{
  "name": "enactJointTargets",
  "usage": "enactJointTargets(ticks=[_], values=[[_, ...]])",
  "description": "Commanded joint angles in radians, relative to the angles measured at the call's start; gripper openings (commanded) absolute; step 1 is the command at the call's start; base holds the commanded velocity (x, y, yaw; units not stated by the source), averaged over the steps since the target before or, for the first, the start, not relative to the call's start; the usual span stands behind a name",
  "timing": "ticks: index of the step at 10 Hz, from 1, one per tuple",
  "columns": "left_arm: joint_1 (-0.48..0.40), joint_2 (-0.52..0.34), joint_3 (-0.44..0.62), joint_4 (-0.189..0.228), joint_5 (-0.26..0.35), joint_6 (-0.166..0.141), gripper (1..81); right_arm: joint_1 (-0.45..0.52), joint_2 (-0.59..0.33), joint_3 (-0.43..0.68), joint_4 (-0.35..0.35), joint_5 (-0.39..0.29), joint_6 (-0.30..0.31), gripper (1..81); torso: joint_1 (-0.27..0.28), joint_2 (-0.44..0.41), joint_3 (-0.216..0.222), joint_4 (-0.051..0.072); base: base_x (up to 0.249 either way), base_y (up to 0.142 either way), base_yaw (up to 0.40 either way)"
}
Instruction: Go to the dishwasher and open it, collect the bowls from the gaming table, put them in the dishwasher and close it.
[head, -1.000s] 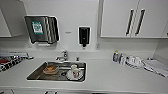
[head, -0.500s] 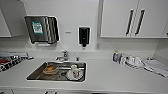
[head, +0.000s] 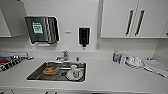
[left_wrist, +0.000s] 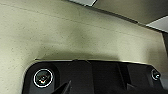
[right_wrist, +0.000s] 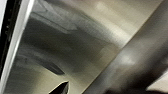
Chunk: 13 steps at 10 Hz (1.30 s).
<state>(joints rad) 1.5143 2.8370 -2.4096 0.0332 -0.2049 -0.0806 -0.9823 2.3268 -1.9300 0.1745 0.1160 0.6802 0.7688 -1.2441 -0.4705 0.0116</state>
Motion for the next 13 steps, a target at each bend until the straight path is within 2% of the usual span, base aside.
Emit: enactJointTargets(ticks=[1, 13], values=[[-0.044, -0.008, 0.009, 0.007, 0.039, 0.002, 81.1, -0.046, 0.005, -0.001, -0.058, -0.357, -0.088, 81.1, 0.0, 0.0, 0.0, 0.0, 0.0, 0.0, 0.0], [-0.044, 0.0, 0.009, 0.011, 0.039, 0.002, 81.1, -0.062, 0.002, -0.004, -0.059, -0.352, -0.099, 81.1, 0.0, 0.0, 0.001, 0.0, -0.011, 0.0, 0.0]])
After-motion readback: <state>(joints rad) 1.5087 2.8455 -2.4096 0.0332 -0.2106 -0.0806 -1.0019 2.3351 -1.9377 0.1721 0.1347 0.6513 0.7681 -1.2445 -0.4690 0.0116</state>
